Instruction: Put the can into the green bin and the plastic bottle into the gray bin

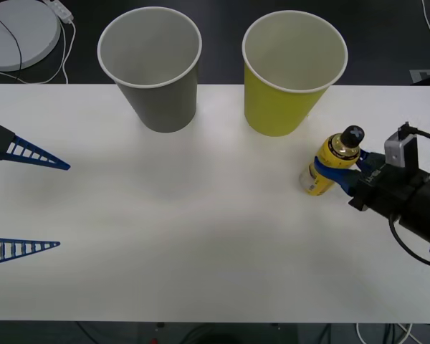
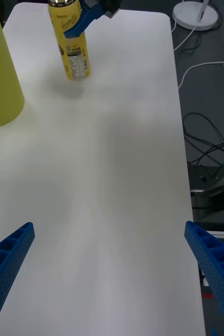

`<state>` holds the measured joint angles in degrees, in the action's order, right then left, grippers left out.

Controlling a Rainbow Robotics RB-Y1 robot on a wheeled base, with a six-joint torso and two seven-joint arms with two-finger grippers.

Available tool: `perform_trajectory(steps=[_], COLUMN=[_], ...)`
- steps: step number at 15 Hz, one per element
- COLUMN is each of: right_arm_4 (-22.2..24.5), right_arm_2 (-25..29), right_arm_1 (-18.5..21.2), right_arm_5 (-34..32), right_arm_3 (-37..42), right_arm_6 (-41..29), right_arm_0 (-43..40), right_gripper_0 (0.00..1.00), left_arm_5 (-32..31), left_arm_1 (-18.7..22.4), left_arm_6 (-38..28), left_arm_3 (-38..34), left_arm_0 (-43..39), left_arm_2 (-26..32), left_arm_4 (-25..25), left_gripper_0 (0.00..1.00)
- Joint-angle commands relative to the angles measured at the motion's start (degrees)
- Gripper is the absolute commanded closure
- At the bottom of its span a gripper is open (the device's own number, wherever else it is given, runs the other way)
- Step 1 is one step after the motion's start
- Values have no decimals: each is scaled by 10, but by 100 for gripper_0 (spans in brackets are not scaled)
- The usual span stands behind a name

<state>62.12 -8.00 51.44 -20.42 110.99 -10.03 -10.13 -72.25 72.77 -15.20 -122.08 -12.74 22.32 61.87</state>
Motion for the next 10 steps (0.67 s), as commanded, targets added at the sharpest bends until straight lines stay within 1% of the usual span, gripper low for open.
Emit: perform_trajectory(steps=[1,2,6,10], right_arm_4=[-15,-22,-80,-82], right_arm_2=[27,35,45,52], right_arm_1=[21,29,68,94], right_arm_5=[-9,-9,-10,-14], right_arm_3=[32,43,76,97], right_arm_6=[-7,-11,-33,-112], right_arm_0=[-34,-45,-67,-68], right_gripper_0=[100,100,100,100], left_arm_5=[0,0,0,0], left_arm_1=[0,0,0,0], left_arm_6=[0,0,0,0], left_arm_3=[0,0,0,0], left_arm_0=[0,0,0,0], left_arm_2=[0,0,0,0], left_arm_4=[0,0,0,0], left_gripper_0=[0,0,0,0])
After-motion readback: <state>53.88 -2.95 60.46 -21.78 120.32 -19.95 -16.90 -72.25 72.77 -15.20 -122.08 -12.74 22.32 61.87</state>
